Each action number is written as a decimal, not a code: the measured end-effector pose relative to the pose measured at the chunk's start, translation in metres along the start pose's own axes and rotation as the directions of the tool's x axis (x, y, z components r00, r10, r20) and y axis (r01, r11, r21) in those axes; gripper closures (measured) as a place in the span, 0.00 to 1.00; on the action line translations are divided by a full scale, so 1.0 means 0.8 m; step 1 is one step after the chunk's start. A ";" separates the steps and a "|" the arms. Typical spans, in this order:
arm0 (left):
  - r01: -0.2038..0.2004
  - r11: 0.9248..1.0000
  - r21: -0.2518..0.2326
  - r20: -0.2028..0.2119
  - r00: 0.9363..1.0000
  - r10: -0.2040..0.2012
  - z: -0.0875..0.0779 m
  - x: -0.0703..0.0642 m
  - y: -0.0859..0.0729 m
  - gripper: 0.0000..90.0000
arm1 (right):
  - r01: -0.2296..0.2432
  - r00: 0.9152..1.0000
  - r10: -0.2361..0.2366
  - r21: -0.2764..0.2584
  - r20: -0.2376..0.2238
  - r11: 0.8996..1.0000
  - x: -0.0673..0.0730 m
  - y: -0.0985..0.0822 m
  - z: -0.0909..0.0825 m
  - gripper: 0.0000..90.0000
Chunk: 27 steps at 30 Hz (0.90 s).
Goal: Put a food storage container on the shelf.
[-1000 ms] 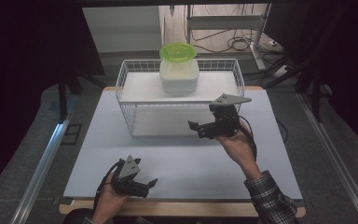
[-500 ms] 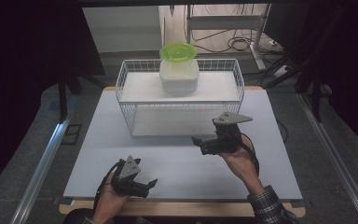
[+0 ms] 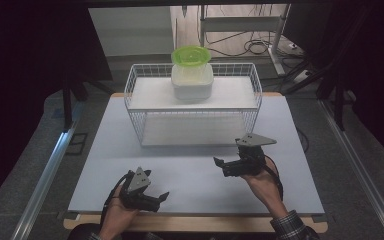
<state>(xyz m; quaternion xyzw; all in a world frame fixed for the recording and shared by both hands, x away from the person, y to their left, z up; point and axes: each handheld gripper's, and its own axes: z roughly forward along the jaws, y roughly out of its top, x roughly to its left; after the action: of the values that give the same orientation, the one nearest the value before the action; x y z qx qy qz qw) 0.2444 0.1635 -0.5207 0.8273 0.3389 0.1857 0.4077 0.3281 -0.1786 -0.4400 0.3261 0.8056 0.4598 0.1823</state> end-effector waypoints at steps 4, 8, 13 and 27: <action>-0.001 1.000 0.001 -0.001 1.000 0.001 0.001 0.000 0.000 0.05 | -0.004 1.000 0.004 0.007 0.007 1.000 -0.001 -0.013 -0.002 0.00; -0.002 1.000 0.002 0.001 1.000 0.002 0.001 -0.001 0.000 0.05 | -0.008 1.000 0.008 0.019 0.012 1.000 -0.003 -0.025 -0.004 0.00; -0.010 1.000 0.006 0.001 1.000 0.010 0.002 -0.001 -0.001 0.05 | 0.001 0.999 -0.003 0.052 0.041 0.999 -0.003 -0.042 -0.002 0.00; -0.012 1.000 0.016 0.000 1.000 0.012 0.004 -0.001 -0.002 0.05 | 0.008 0.999 -0.016 0.183 0.042 0.983 0.004 -0.085 0.021 0.00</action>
<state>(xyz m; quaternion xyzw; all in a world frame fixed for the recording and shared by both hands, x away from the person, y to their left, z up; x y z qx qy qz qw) 0.2453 0.1621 -0.5242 0.8325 0.3355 0.1854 0.4001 0.3118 -0.1909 -0.5072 0.3465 0.8423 0.3754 0.1719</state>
